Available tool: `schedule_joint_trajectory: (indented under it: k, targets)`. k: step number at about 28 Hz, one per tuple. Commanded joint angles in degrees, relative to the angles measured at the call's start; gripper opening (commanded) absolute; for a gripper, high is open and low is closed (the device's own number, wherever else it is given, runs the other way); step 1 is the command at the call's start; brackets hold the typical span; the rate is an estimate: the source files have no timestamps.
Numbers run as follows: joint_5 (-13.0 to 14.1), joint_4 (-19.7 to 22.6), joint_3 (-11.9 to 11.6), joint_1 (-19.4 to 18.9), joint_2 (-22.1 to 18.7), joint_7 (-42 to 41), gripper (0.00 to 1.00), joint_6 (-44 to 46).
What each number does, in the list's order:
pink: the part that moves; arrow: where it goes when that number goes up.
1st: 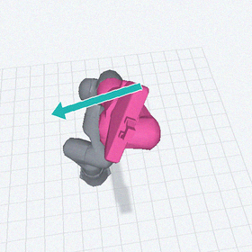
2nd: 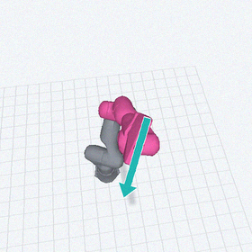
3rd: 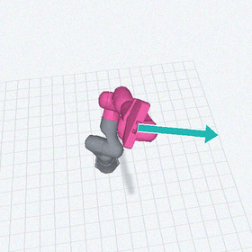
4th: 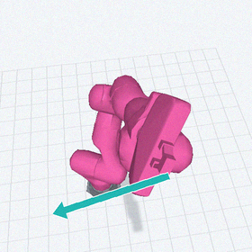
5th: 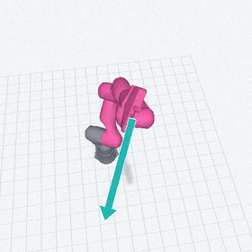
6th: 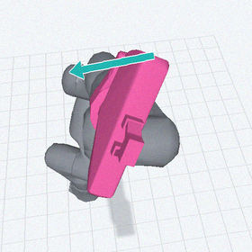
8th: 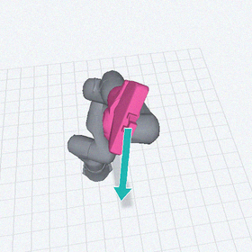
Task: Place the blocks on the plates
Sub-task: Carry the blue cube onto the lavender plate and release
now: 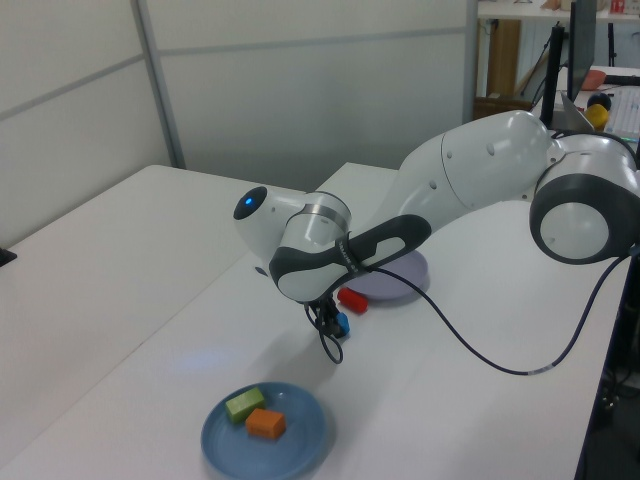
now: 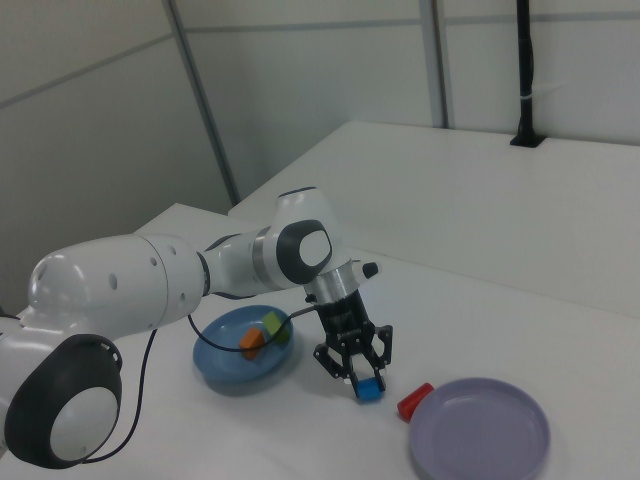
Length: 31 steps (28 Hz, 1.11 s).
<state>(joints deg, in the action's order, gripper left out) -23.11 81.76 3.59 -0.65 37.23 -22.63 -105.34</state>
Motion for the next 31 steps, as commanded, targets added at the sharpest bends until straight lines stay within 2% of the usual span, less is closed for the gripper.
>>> schedule_joint_trajectory:
  k: [1, 3, 4, 6, 10, 15, 19, 20, 22, 24, 27, 29, 31]
  targets:
    - [0.70, 0.77, -0.25, 1.61, -3.21, 0.05, 0.00, -1.18]
    - [1.57, 0.77, -0.16, 3.45, -4.44, 0.05, 0.00, -1.27]
    - [3.23, 0.77, -0.16, 5.20, -5.76, 0.05, 0.00, -1.27]
    - [4.39, 0.77, -0.25, 6.79, -6.56, -0.13, 0.00, -1.36]
    - [3.34, 0.77, -0.60, 8.91, -6.21, 0.31, 0.00, -1.88]
    - [0.44, 1.04, -3.05, 10.75, -4.80, 0.31, 0.00, -4.61]
    - [-0.79, 1.21, -3.67, 11.81, -3.22, 0.40, 0.00, -4.70]
    - [-1.14, 1.21, -3.67, 11.98, -2.35, 0.40, 0.03, -4.87]
    - [-1.32, 1.04, -3.67, 12.07, -1.38, 0.49, 0.16, -5.40]
    - [-1.41, 1.04, -3.67, 12.07, -1.20, 0.49, 0.47, -6.10]
    - [-0.97, 0.95, -3.67, 12.60, -1.37, -0.13, 0.73, -6.63]
    - [-0.71, 0.95, -3.67, 13.04, -1.37, -0.13, 1.00, -6.72]
    - [-0.62, 0.95, -3.67, 13.04, -1.29, -0.13, 1.00, -6.98]
